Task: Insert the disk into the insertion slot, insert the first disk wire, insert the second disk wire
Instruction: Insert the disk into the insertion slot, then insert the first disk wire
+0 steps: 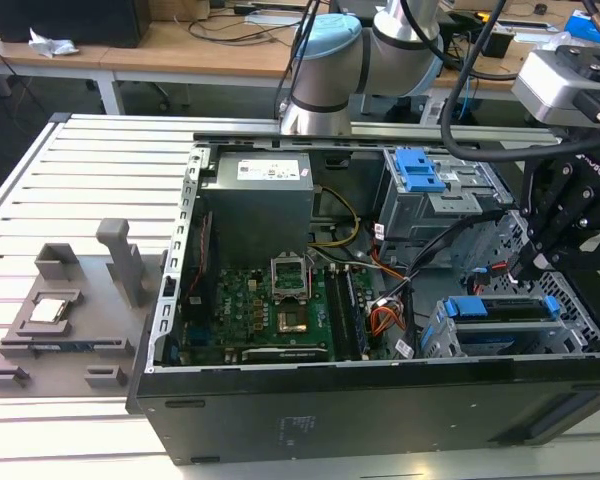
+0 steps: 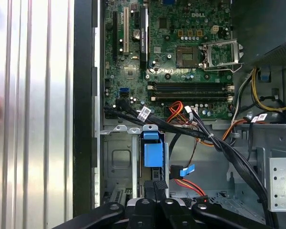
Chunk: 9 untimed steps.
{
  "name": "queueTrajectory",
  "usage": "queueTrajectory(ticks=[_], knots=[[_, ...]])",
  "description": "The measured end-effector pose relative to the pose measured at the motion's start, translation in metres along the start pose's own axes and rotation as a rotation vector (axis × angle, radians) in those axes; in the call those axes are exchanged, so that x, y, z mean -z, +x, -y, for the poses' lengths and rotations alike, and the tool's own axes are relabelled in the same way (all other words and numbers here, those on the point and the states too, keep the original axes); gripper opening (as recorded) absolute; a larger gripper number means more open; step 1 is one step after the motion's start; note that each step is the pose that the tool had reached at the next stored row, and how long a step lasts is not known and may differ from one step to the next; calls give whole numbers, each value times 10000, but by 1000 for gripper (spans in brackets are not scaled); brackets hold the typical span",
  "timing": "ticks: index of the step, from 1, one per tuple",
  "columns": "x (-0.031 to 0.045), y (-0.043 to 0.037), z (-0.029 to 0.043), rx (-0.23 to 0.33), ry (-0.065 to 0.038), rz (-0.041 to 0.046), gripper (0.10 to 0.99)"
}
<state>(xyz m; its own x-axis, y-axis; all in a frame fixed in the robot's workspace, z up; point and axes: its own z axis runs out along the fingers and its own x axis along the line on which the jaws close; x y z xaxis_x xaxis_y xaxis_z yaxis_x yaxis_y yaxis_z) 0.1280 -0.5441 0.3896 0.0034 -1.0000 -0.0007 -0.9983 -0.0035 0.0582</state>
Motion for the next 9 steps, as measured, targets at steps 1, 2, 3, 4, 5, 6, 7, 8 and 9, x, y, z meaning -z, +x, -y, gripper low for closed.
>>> queueTrajectory(ticks=[1,2,3,4,5,6,7,8,9], knots=[[0,0,0,0,0,-1,106],[-1,0,0,0,0,0,106],[-1,0,0,0,0,0,106],[-1,0,0,0,0,0,106],[-4,0,0,-1,1,1,106],[-18,0,5,-1,0,2,106],[-38,0,9,-1,0,0,106],[-54,0,12,0,0,1,106],[-67,0,18,1,0,0,106]])
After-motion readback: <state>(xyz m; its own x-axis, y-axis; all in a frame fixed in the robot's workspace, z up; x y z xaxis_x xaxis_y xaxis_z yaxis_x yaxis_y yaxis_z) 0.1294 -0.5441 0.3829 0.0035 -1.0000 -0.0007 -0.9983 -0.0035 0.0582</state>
